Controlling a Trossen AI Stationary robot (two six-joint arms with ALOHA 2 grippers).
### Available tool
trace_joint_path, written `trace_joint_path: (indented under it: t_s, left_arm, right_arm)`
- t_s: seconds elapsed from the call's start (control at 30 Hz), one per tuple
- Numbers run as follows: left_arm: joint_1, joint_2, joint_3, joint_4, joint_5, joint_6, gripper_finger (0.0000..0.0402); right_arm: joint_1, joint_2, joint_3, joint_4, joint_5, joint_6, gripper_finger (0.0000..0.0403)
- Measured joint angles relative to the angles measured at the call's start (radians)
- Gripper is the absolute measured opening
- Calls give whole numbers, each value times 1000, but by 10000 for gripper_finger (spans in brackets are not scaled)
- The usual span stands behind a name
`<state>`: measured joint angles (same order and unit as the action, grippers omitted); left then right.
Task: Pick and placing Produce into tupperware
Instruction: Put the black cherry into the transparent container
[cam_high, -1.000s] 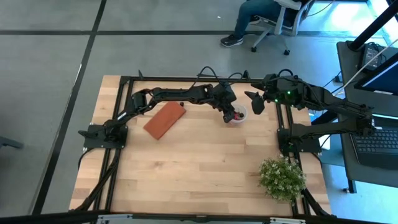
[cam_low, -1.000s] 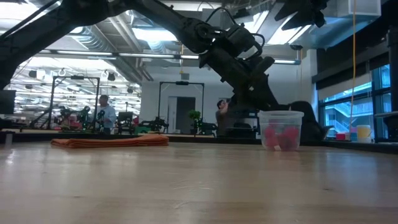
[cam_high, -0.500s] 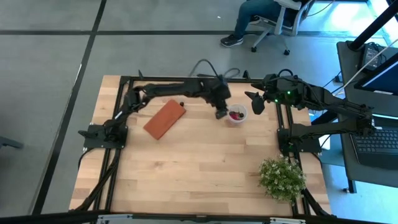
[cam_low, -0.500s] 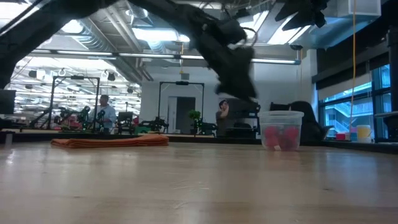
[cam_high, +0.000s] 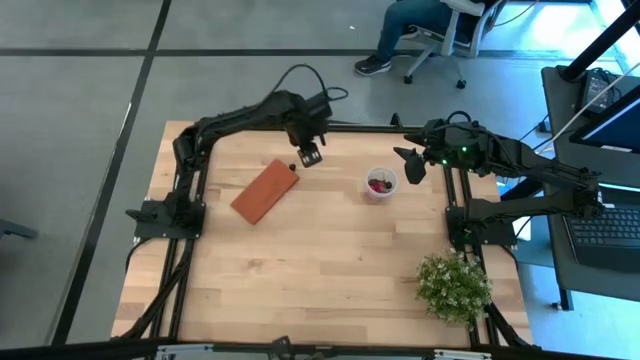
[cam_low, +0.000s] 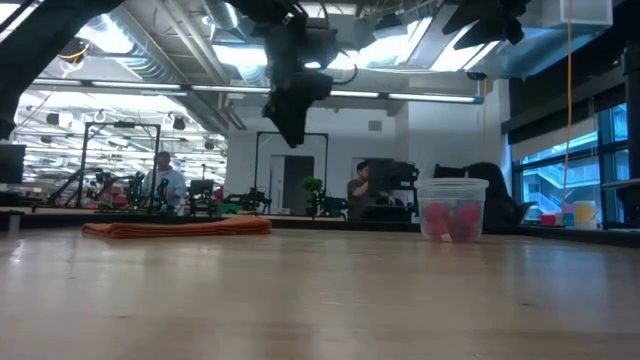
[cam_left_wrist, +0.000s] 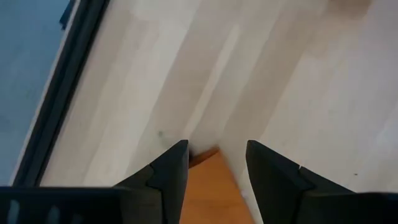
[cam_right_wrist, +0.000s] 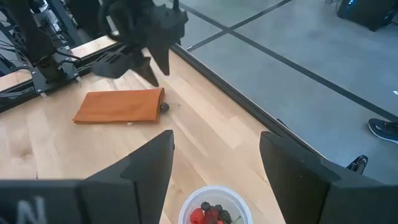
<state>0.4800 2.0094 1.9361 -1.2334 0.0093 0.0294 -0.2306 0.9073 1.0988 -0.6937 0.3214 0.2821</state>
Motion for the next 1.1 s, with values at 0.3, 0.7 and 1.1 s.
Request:
trace_joint_path:
  t_s: [0.3, 0.7, 1.1]
  left_arm:
    - [55, 13, -1, -7, -10, -20, 155]
    - [54, 13, -1, -7, -45, -19, 187]
    - [54, 21, -3, -39, -112, -226, 255]
  right_arm:
    - [0, 0, 0, 0, 0, -3, 240]
    - [0, 0, 0, 1, 0, -3, 240]
    - [0, 0, 0, 1, 0, 1, 240]
